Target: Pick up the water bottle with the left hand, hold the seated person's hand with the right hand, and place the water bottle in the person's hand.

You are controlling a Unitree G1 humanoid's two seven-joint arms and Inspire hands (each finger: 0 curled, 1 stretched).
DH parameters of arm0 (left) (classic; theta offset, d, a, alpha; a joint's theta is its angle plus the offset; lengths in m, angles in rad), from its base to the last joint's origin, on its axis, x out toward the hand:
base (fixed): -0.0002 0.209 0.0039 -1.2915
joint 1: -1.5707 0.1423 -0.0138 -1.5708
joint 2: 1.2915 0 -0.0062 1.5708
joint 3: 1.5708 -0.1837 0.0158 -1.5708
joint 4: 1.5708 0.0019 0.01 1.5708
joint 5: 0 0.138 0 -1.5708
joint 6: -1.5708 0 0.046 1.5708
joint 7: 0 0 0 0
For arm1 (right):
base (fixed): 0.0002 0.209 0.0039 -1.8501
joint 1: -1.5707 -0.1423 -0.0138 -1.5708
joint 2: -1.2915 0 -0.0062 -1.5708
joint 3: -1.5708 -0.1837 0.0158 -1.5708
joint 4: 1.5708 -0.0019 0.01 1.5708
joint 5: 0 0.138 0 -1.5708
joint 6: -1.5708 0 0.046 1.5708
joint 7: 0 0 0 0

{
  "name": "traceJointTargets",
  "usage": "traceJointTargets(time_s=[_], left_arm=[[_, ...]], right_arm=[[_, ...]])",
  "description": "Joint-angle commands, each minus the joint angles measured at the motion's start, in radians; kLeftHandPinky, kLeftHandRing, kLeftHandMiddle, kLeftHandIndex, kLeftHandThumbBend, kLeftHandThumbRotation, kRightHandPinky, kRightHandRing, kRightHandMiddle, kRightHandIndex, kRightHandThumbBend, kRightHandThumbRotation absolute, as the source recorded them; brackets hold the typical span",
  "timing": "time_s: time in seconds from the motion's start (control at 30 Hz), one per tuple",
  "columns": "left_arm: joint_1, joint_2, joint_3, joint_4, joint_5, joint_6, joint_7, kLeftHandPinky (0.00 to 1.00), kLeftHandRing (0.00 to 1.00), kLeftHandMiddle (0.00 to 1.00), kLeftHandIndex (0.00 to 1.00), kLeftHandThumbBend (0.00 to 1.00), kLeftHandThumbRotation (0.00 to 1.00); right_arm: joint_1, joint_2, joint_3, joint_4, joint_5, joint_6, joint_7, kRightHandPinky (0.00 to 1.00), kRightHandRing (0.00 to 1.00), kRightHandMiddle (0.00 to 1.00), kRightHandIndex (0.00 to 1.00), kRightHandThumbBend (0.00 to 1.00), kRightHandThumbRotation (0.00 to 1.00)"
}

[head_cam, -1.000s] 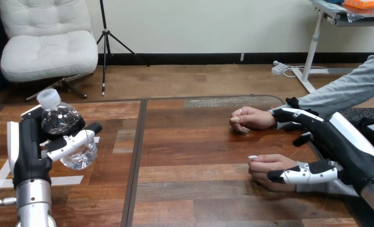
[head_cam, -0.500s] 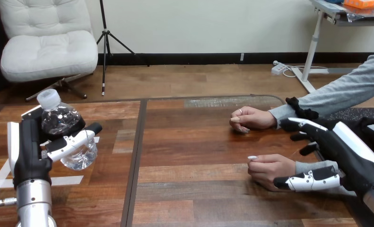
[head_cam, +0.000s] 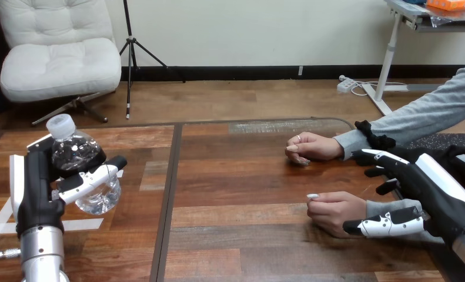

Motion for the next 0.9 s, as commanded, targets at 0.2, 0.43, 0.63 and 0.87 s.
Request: traceJointTargets(time_s=[0.2, 0.43, 0.63, 0.87], left_arm=[[-0.041, -0.001, 0.015, -0.051, -0.027, -0.024, -0.019, 0.27, 0.31, 0.37, 0.38, 0.73, 0.00], [-0.038, 0.002, 0.014, -0.056, -0.016, -0.024, -0.009, 0.27, 0.31, 0.37, 0.38, 0.74, 0.00], [-0.038, 0.002, 0.015, -0.054, -0.017, -0.028, -0.011, 0.27, 0.31, 0.37, 0.38, 0.74, 0.00], [-0.036, 0.005, 0.011, -0.048, -0.003, -0.036, -0.002, 0.26, 0.31, 0.36, 0.38, 0.74, 0.00]], right_arm=[[-0.099, -0.047, -0.006, 0.030, 0.000, -0.018, -0.002, 0.72, 0.85, 0.89, 0.87, 0.89, 0.18], [-0.112, -0.055, 0.003, 0.057, -0.017, -0.034, -0.010, 0.73, 0.86, 0.89, 0.87, 0.89, 0.16], [-0.125, -0.059, 0.009, 0.088, -0.029, -0.049, -0.013, 0.73, 0.85, 0.89, 0.87, 0.90, 0.14], [-0.144, -0.066, 0.019, 0.131, -0.045, -0.084, -0.029, 0.72, 0.85, 0.88, 0.86, 0.91, 0.14]])
